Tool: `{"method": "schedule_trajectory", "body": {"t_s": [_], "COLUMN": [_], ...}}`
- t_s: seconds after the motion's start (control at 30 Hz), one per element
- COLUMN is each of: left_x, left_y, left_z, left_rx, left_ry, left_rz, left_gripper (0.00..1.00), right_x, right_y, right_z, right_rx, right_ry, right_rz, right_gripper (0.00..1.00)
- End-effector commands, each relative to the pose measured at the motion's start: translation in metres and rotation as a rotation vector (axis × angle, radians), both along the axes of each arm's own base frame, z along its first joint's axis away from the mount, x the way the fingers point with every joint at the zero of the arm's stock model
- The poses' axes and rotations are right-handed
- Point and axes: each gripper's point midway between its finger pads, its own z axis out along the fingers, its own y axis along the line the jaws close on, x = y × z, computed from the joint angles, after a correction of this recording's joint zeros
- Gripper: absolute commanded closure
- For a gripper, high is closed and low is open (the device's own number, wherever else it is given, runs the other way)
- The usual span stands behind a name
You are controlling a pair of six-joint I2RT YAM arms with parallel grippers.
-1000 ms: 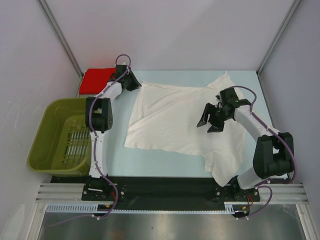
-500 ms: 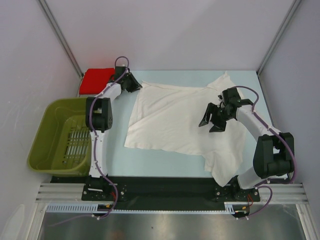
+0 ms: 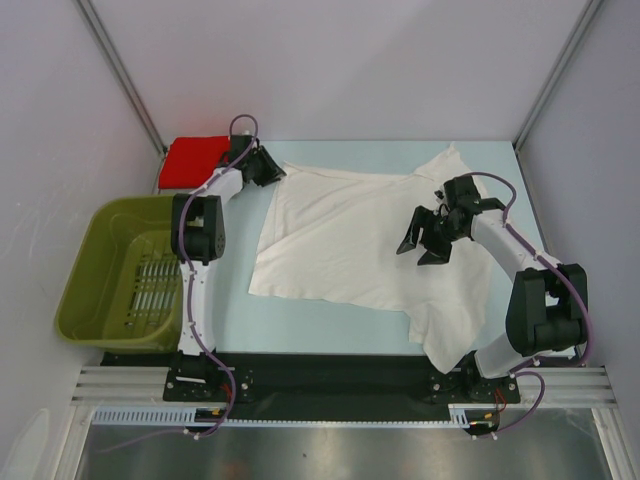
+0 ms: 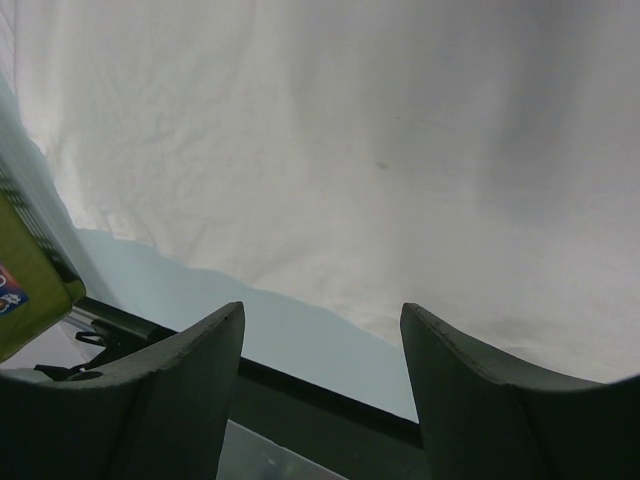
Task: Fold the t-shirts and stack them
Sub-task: Flatten the tshirt out
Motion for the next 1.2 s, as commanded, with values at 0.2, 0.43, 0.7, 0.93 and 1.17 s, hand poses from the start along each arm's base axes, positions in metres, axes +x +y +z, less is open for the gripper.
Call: {"method": "schedule_trajectory", "body": {"t_s": [0.2, 0.43, 0.7, 0.93, 1.17], "left_x": [-0.008, -0.01, -0.011, -0.009, 0.003], "left_y": [0.013, 0.016, 0.002, -0.005, 0.0], "left_z": [0.003, 0.0, -0.007, -0.006, 0.015], "left_rx": [0.066, 0.092, 0.121, 0.245, 0.285], "left_ry": [-0.001, 0.005, 0.019, 0.023, -0.023], "left_rz": [0.029, 0.027, -0.004, -0.005, 0.014], "left_gripper": [0.65, 0.68, 0.73, 0.87, 1.0], "right_x": [0.005, 0.005, 0.004, 0.006, 0.003], "right_y": [0.002, 0.003, 0.004, 0.005, 0.003], "right_z": [0.007, 0.005, 0.001, 0.0, -0.001], "right_rx": [0.019, 0.026, 0.033, 0.038, 0.029], "right_ry": [-0.022, -0.016, -0.005, -0.001, 0.011], "right_rz": [0.007, 0.003, 0.0, -0.002, 0.002], "right_gripper": [0.3, 0.3, 0.3, 0.3, 0.3]}}
